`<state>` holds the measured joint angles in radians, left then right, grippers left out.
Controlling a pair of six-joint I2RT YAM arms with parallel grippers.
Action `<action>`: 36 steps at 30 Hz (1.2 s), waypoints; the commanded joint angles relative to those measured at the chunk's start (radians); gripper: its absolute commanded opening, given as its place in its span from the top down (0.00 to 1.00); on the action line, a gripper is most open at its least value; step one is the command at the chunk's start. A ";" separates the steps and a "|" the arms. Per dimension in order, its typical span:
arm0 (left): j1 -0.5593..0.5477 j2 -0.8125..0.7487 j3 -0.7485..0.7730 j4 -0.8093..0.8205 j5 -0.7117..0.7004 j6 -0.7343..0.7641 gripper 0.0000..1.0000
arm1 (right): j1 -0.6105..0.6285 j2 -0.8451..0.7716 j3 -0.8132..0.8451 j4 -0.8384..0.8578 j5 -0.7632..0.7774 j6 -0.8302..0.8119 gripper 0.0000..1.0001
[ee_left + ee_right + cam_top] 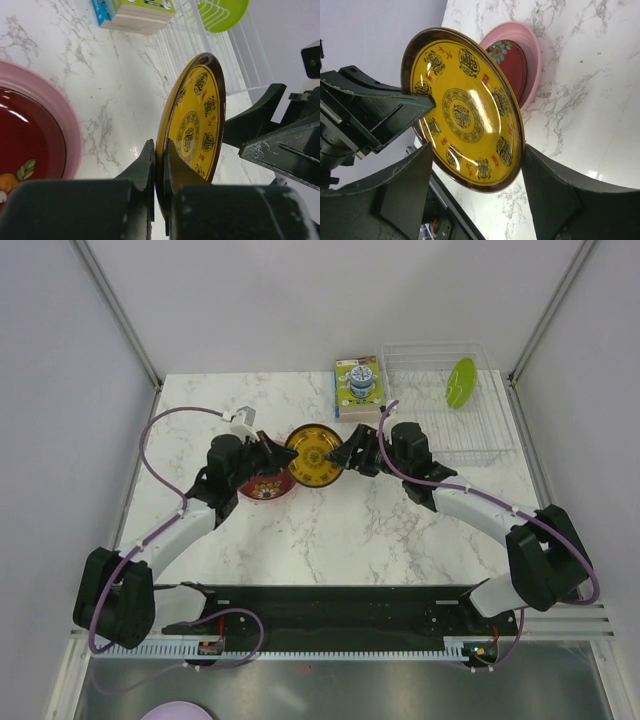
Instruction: Unload the plates from the dish rack
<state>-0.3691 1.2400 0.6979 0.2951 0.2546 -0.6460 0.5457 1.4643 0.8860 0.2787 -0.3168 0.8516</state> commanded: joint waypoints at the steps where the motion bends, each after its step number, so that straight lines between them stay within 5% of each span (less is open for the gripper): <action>1: 0.051 -0.031 0.006 -0.114 -0.162 0.094 0.98 | -0.016 -0.027 0.064 -0.050 0.027 -0.069 0.21; 12: 0.251 0.004 -0.026 -0.180 -0.164 0.101 0.98 | -0.141 -0.150 0.050 -0.242 0.090 -0.200 0.18; 23: 0.274 0.171 -0.041 -0.159 -0.158 0.074 0.96 | -0.207 -0.185 0.037 -0.277 0.074 -0.241 0.20; 32: 0.274 0.164 -0.038 -0.195 -0.166 0.100 0.00 | -0.268 -0.193 0.086 -0.403 0.120 -0.336 0.19; 36: 0.274 0.144 -0.005 -0.267 -0.210 0.123 0.00 | -0.300 -0.174 0.174 -0.508 0.241 -0.419 0.18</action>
<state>-0.0940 1.4113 0.6590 0.0834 0.0978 -0.5671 0.2756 1.2980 0.9470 -0.1352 -0.2028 0.5377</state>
